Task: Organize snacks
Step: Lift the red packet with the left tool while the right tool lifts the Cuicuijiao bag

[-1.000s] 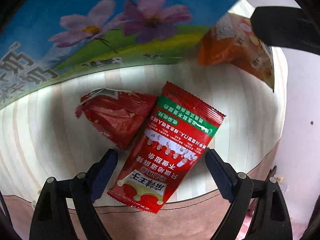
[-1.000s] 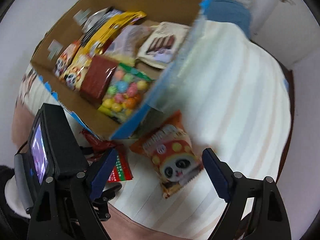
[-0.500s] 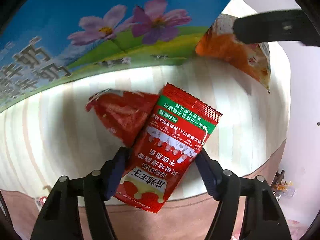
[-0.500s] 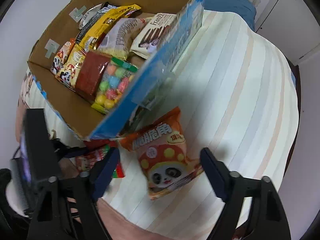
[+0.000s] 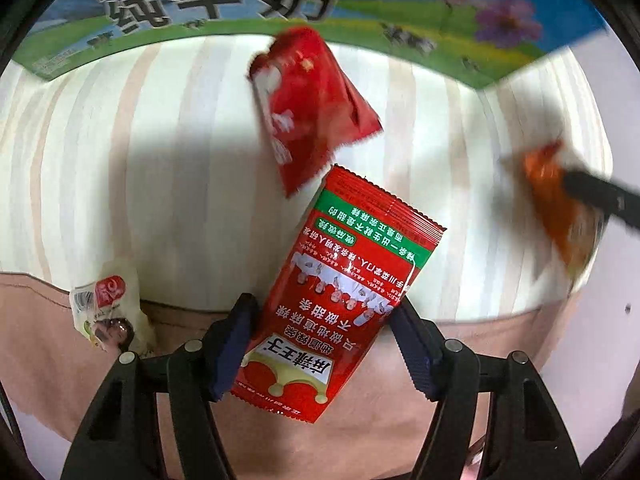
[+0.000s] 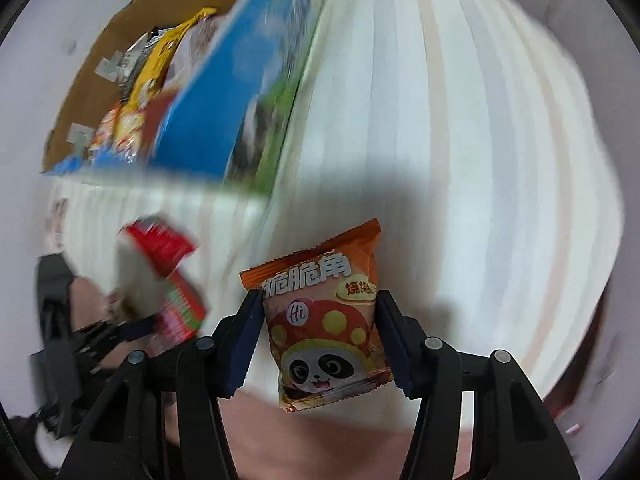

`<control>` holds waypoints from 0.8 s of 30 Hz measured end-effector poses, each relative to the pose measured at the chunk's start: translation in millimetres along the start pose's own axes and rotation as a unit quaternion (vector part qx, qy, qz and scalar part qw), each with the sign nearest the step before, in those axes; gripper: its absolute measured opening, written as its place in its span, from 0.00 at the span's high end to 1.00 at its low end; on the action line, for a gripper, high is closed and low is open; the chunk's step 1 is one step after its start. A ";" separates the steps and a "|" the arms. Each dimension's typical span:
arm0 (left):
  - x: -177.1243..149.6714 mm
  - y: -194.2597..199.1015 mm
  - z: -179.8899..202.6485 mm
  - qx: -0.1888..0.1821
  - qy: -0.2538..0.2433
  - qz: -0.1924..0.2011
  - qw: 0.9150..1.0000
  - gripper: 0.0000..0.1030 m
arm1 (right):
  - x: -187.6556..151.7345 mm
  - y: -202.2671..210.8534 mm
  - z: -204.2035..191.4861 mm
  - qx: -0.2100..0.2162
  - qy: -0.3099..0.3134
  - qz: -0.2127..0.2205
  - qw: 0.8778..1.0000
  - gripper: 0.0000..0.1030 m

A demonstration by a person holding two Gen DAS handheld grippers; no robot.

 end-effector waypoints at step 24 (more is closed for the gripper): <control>19.3 11.2 2.9 -0.023 0.009 -0.030 0.999 0.38 | -96.0 -23.7 -63.5 0.068 -0.128 0.012 0.989 0.15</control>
Point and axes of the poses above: each gripper's, at about its wrist camera, not at the fingertips, and y roughly against the way its jaws point, z to its right, x to its top, the point moved 3 cm from there along -y, roughly the way its jaws point, and after that the axes turned 11 degrees about y, right-handed, at the moved point
